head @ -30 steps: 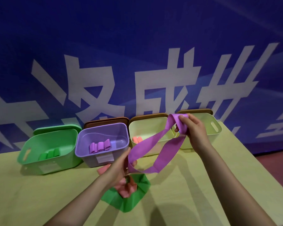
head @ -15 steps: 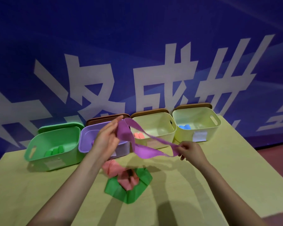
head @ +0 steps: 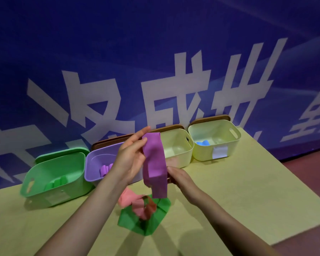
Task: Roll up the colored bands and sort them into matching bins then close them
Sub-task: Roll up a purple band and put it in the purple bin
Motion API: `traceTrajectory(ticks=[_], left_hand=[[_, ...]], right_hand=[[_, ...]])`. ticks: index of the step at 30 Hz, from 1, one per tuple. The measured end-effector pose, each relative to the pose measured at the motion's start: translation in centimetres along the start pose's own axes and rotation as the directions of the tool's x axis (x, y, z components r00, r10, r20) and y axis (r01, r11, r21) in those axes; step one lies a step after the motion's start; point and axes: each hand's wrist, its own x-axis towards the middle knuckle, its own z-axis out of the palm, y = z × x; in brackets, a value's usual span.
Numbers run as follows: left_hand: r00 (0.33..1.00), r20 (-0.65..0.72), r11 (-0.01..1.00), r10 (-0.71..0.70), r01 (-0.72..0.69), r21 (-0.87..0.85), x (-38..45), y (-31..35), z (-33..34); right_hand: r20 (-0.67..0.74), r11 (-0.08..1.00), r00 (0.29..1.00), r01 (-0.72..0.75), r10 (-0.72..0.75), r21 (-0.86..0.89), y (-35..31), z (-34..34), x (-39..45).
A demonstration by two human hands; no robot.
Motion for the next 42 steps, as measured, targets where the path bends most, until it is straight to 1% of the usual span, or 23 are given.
traceTrajectory(ticks=[2,5,6,7,9,10,12,13,14,15,16,17,19,21,23,26,29,34,37,39,42], left_hand=[[0.999,-0.045,1.0,0.007,-0.007,-0.016,0.4,0.4,-0.7],[0.996,-0.084,0.998,0.033,-0.036,-0.043,0.9,0.4,-2.1],[0.994,-0.096,0.999,0.049,-0.051,-0.018,1.1,0.2,-2.8],[0.992,-0.103,0.997,0.072,-0.068,0.043,1.1,0.0,-3.5],[0.986,-0.122,0.959,0.11,-0.073,0.273,1.3,-0.8,-4.9],[0.984,-0.145,0.917,0.107,-0.041,0.397,1.4,-1.2,-5.5],[0.976,-0.214,0.821,0.049,0.083,0.564,1.7,-2.4,-6.6],[0.97,-0.242,0.751,0.019,0.145,0.644,1.8,-3.0,-7.1],[0.968,-0.251,0.66,0.011,0.182,0.729,1.5,-3.4,-7.4],[0.972,-0.234,0.594,0.024,0.174,0.785,1.1,-3.7,-7.4],[0.98,-0.191,0.582,0.047,0.128,0.803,0.6,-3.9,-7.1],[0.989,-0.126,0.612,0.074,0.055,0.789,0.0,-3.9,-6.6],[0.991,-0.021,0.706,0.132,-0.079,0.704,-1.4,-3.8,-4.9],[0.982,0.007,0.775,0.187,-0.152,0.614,-2.3,-3.9,-3.6],[0.978,0.008,0.793,0.207,-0.172,0.585,-2.6,-4.3,-3.1],[0.979,0.0,0.756,0.202,-0.156,0.636,-2.5,-5.1,-3.5],[0.979,-0.008,0.729,0.205,-0.147,0.669,-2.4,-5.4,-3.6],[0.966,0.069,0.682,0.248,-0.225,0.696,-2.4,-5.2,-3.4],[0.969,0.083,0.679,0.233,-0.223,0.7,-2.6,-5.3,-3.8],[0.959,0.084,0.652,0.269,-0.246,0.718,-2.5,-5.2,-3.8],[0.917,0.085,0.553,0.39,-0.307,0.775,-2.0,-5.0,-3.7]], right_hand=[[0.033,0.999,0.999,-0.01,0.009,0.037,0.3,0.7,0.1],[0.033,1.0,0.999,0.01,-0.011,0.015,0.4,1.6,0.5],[0.027,1.0,0.999,0.021,-0.021,-0.001,0.3,1.8,0.7],[0.016,0.999,0.999,0.039,-0.039,-0.028,0.1,2.0,0.9],[-0.034,0.993,0.995,0.095,-0.098,-0.066,-0.6,2.0,1.4],[-0.066,0.987,0.988,0.134,-0.14,-0.086,-1.1,1.9,1.7],[-0.114,0.968,0.968,0.204,-0.221,-0.148,-2.2,1.5,2.1],[-0.126,0.956,0.961,0.221,-0.247,-0.192,-2.6,1.2,2.2],[-0.129,0.944,0.955,0.231,-0.266,-0.238,-3.1,0.9,2.3],[-0.12,0.927,0.951,0.241,-0.284,-0.286,-3.5,0.6,2.4],[-0.101,0.909,0.948,0.253,-0.301,-0.33,-3.8,0.4,2.4],[-0.075,0.895,0.948,0.263,-0.309,-0.36,-4.0,0.2,2.4],[-0.031,0.884,0.948,0.282,-0.315,-0.373,-4.5,-0.1,2.3],[-0.02,0.887,0.949,0.286,-0.315,-0.363,-4.9,0.0,2.0],[-0.044,0.892,0.949,0.276,-0.311,-0.358,-5.1,-0.1,1.7],[-0.074,0.905,0.955,0.247,-0.289,-0.347,-5.0,-0.4,1.3],[-0.07,0.922,0.963,0.224,-0.258,-0.316,-4.9,-0.5,1.0],[-0.083,0.943,0.973,0.185,-0.215,-0.278,-5.0,-0.4,0.8],[-0.078,0.941,0.973,0.189,-0.219,-0.282,-5.2,-0.3,1.0],[-0.076,0.938,0.971,0.196,-0.226,-0.287,-5.2,-0.1,1.0],[-0.075,0.94,0.973,0.188,-0.217,-0.286,-5.3,0.4,1.0]])
